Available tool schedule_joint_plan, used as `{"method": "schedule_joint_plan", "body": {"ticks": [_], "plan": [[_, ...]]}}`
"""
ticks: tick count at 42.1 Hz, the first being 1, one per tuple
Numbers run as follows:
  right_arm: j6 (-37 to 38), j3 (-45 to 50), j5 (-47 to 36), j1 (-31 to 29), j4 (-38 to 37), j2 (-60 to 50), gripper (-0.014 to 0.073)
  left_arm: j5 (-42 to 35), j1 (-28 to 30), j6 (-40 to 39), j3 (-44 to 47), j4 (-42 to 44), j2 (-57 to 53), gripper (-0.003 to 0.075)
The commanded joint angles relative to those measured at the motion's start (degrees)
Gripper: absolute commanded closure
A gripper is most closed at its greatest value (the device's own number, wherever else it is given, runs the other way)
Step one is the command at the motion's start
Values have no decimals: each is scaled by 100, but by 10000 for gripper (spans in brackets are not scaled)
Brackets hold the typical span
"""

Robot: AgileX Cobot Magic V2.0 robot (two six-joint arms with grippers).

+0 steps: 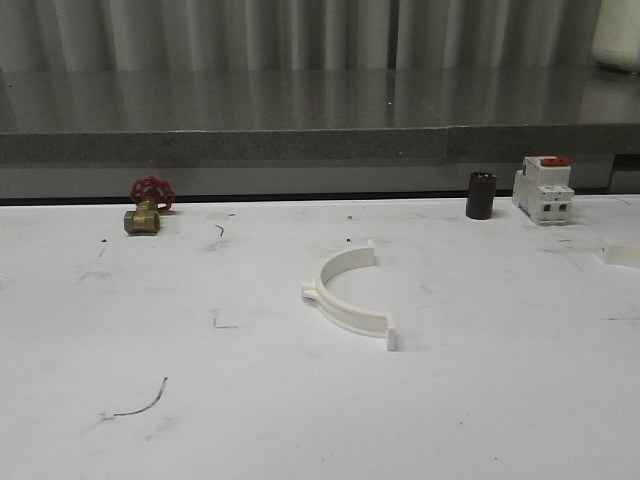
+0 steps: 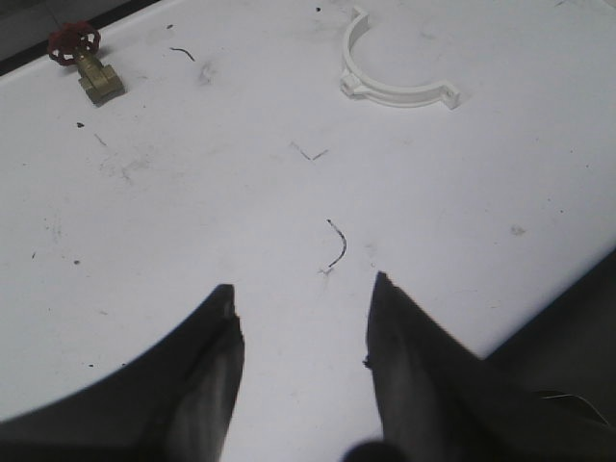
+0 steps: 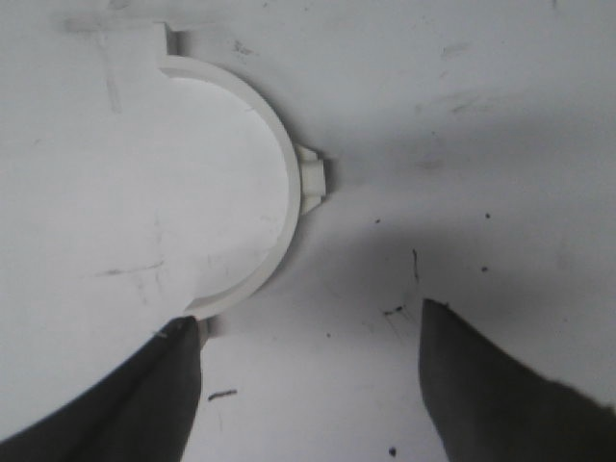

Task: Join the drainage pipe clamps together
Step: 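Grasp the other white clamp half's tab with the right gripper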

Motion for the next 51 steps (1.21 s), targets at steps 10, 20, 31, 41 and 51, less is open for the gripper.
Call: {"method": "schedule_joint_plan", "body": {"ticks": [10, 20, 31, 41, 51], "plan": [[-61, -196, -1049, -7, 41, 915, 85, -421, -3, 6, -137, -46, 7, 419], [-61, -196, -1338, -7, 41, 1406, 87, -421, -3, 6, -137, -46, 7, 419], [-61, -196, -1548, -7, 47, 1648, 100, -421, -3, 6, -137, -46, 7, 419], [-61, -196, -1555, -7, 47, 1649, 360, -421, -3, 6, -137, -46, 7, 419], [-61, -196, -1544, -7, 42, 1649, 433, -421, -3, 6, -137, -46, 7, 419]]}}
